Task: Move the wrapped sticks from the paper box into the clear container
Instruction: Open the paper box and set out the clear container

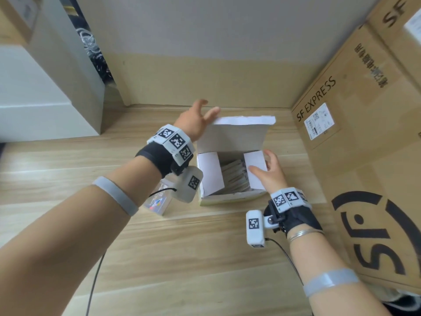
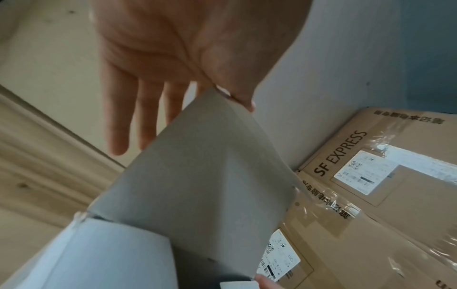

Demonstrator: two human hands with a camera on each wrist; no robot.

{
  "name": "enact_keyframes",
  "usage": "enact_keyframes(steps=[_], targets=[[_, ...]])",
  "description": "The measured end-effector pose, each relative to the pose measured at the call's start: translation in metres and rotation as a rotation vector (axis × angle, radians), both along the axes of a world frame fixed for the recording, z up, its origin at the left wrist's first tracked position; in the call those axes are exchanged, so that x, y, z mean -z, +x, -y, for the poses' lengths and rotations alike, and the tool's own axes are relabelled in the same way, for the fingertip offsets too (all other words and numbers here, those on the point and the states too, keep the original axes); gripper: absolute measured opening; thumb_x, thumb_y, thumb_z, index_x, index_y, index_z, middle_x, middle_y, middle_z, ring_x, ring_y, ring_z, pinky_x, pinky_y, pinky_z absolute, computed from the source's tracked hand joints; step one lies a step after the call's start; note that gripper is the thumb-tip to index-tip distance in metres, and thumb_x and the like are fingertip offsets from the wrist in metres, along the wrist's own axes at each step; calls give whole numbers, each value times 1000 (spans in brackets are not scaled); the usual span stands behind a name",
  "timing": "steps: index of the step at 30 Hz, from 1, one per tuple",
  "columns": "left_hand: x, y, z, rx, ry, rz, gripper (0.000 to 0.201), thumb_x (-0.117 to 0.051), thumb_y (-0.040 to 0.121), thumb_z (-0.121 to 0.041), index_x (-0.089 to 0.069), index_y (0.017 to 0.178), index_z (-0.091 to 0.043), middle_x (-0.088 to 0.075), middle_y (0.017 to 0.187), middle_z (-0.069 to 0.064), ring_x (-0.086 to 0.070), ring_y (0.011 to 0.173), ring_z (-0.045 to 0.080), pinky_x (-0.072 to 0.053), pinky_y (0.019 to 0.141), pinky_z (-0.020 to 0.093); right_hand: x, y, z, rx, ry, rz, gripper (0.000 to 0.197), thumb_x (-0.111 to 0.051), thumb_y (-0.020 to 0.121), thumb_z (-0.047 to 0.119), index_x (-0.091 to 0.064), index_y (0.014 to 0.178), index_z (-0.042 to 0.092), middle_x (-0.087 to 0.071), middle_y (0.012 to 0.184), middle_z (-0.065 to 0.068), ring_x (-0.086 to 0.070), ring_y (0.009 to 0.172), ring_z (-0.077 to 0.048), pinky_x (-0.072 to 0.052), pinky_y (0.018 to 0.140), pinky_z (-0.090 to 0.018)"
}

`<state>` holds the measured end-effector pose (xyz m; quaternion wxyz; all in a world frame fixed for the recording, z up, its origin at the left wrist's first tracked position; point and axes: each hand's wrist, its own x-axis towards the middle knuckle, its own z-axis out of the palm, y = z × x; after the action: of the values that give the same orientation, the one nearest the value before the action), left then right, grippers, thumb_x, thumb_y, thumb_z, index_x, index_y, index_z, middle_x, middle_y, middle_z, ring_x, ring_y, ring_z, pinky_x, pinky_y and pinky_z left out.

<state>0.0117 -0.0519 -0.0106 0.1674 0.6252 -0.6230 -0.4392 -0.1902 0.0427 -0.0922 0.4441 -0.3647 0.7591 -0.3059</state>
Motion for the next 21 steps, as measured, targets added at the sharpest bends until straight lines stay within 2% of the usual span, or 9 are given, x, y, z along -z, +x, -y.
enact_keyframes(steps=[4, 8, 11, 13, 15, 17, 18, 19, 21], targets=[[13, 2, -5, -161, -53, -34, 70, -33, 89, -60, -8, 148, -32, -47, 132, 25, -58, 109, 40, -52, 85, 55, 0, 10, 3, -16, -7, -87, 90, -76, 73, 10, -25, 145, 28, -44, 140, -2, -46, 123, -21, -39, 98, -29], [29, -8, -20, -2, 107, 172, 85, -52, 87, -49, 7, 147, -40, -20, 149, 22, -60, 106, 41, -52, 90, 47, -3, 16, 5, -67, 23, -164, 93, -70, 74, 1, -20, 148, 26, -41, 144, -3, -45, 126, -24, -36, 93, -25], [41, -17, -32, 175, 179, 273, 92, -64, 81, -43, 0, 147, -42, -6, 154, 13, -46, 127, 36, -43, 100, 42, -14, 18, 4, -66, 66, -177, 81, -60, 81, 9, -21, 148, 29, -38, 147, -3, -43, 129, -25, -36, 96, -28], [45, -21, -37, 275, 187, 342, 89, -67, 81, -37, -8, 147, -40, -1, 154, 10, -46, 126, 35, -42, 99, 38, -22, 15, 5, -56, 80, -142, 67, -50, 87, 14, -25, 148, 27, -39, 146, 2, -45, 126, -21, -36, 95, -27], [46, -23, -39, 344, 176, 368, 80, -65, 82, -33, -17, 146, -37, -1, 154, 9, -45, 126, 33, -41, 101, 35, -25, 5, 8, -38, 119, -164, 50, -42, 91, 16, -42, 140, 23, -55, 122, -3, -52, 101, -20, -36, 79, -24], [41, -22, -36, 408, 213, 375, 72, -59, 85, -32, -20, 146, -36, -3, 154, 8, -44, 127, 32, -43, 98, 34, -27, -7, 12, -32, 152, -252, 30, -43, 89, 18, -62, 111, 11, -57, 91, -10, -49, 82, -22, -34, 64, -27], [38, -21, -33, 452, 230, 383, 68, -56, 87, -32, -21, 145, -37, -7, 154, 6, -47, 125, 32, -46, 94, 34, -28, -12, 13, -27, 165, -309, 21, -46, 87, 17, -62, 98, 10, -57, 87, -11, -51, 80, -24, -34, 61, -28], [34, -18, -30, 501, 235, 390, 65, -53, 88, -30, -21, 144, -39, -11, 153, 5, -51, 120, 31, -49, 90, 33, -28, -17, 13, -25, 168, -358, 19, -49, 86, 15, -62, 99, 11, -61, 93, -12, -55, 85, -27, -38, 63, -27], [27, -12, -26, 592, 230, 403, 64, -50, 88, -27, -21, 143, -42, -19, 151, 2, -60, 105, 27, -52, 87, 32, -27, -25, 13, -15, 150, -417, 42, -54, 84, 11, -52, 126, 15, -62, 121, -12, -57, 110, -31, -45, 81, -30]])
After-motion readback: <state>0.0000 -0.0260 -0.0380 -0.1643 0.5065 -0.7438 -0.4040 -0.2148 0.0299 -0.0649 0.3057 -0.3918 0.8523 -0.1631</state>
